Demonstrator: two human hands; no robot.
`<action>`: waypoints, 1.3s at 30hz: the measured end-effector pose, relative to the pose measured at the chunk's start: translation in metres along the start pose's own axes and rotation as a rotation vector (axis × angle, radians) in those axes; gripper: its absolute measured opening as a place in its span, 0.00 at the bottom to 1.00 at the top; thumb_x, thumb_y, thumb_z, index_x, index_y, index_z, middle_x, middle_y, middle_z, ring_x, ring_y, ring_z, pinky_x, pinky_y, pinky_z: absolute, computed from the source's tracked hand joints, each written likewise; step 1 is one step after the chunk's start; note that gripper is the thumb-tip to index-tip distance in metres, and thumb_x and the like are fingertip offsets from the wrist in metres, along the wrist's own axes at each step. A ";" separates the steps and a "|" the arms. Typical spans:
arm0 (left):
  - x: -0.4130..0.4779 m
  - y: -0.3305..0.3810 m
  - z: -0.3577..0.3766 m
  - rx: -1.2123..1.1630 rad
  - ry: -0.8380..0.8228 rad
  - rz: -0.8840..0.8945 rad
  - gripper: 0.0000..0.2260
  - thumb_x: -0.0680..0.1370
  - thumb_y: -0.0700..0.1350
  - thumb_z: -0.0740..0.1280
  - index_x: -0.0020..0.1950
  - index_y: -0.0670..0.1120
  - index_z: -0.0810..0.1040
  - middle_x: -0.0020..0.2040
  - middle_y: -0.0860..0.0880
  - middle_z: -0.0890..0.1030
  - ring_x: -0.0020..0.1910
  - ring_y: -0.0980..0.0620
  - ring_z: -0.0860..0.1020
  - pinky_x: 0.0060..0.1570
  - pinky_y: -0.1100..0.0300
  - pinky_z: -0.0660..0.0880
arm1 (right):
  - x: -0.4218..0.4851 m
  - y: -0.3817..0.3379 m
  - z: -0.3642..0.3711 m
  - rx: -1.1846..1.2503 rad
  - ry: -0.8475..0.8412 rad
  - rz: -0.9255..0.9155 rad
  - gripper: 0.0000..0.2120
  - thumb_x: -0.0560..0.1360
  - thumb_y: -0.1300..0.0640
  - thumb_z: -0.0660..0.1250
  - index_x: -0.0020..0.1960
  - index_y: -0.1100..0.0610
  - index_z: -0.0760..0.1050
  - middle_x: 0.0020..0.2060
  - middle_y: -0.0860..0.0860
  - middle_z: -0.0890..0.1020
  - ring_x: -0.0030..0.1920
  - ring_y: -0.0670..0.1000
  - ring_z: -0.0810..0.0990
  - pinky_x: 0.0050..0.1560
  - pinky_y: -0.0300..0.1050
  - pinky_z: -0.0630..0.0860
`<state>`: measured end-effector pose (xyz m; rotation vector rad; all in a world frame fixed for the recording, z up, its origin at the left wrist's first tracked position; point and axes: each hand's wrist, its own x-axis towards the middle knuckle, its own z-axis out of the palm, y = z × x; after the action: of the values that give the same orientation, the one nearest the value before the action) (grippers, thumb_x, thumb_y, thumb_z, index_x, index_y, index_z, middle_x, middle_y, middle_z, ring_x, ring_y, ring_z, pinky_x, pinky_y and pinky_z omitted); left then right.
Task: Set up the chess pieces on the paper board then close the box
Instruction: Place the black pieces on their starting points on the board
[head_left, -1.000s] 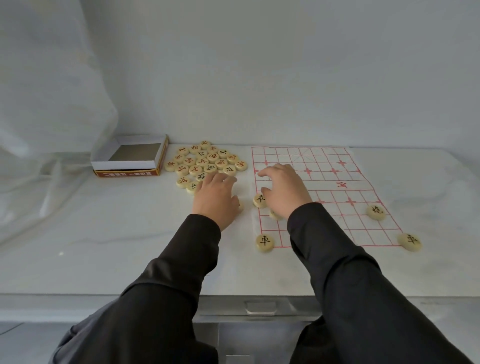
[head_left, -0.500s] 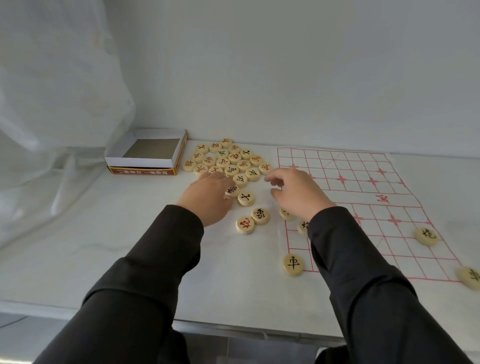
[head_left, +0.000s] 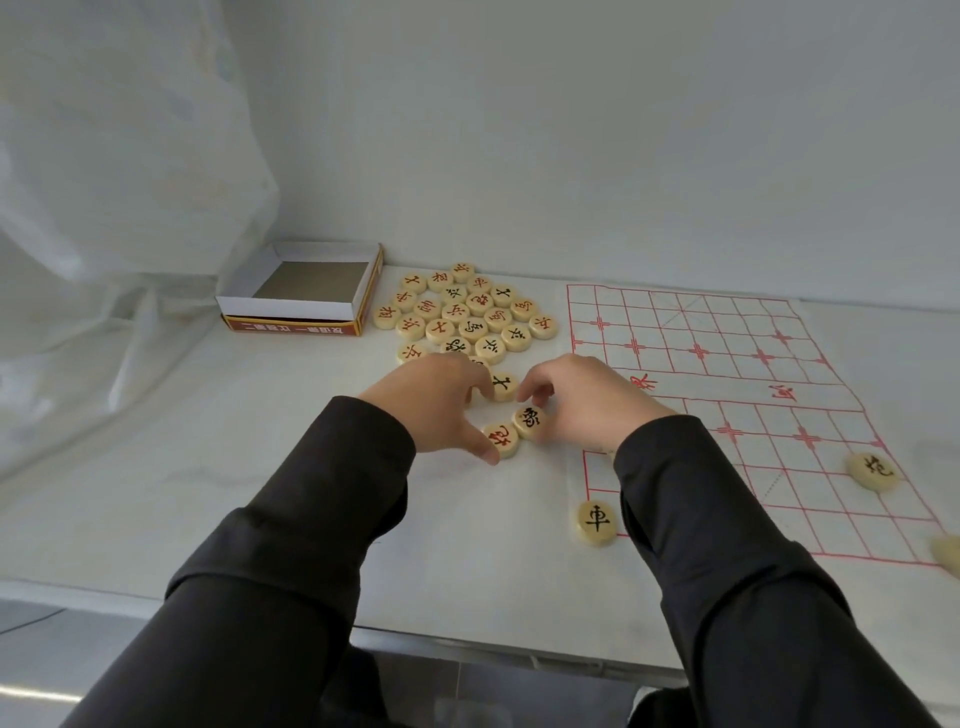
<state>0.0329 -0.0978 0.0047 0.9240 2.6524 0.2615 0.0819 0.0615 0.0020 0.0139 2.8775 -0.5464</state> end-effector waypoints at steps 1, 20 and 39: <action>0.000 0.002 0.002 0.008 -0.006 0.007 0.27 0.66 0.58 0.74 0.61 0.52 0.73 0.49 0.54 0.71 0.48 0.53 0.70 0.48 0.62 0.68 | 0.000 -0.001 0.001 -0.008 0.002 -0.007 0.17 0.70 0.60 0.71 0.59 0.53 0.77 0.54 0.49 0.79 0.54 0.49 0.77 0.52 0.39 0.73; 0.003 0.012 0.017 -0.012 0.019 0.036 0.24 0.68 0.54 0.74 0.61 0.51 0.74 0.46 0.53 0.74 0.46 0.53 0.72 0.45 0.62 0.68 | -0.019 0.006 -0.011 0.192 0.207 0.027 0.18 0.71 0.58 0.71 0.59 0.51 0.76 0.52 0.48 0.77 0.48 0.45 0.74 0.43 0.34 0.66; -0.030 0.048 0.039 -0.076 0.001 -0.013 0.36 0.74 0.45 0.70 0.76 0.54 0.53 0.59 0.45 0.77 0.56 0.46 0.76 0.52 0.59 0.71 | -0.108 0.054 -0.008 0.068 0.180 0.113 0.13 0.73 0.56 0.69 0.58 0.52 0.77 0.52 0.47 0.77 0.51 0.45 0.74 0.53 0.37 0.69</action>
<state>0.0965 -0.0769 -0.0115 0.8831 2.6287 0.3567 0.1882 0.1183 0.0126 0.2470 3.0054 -0.6517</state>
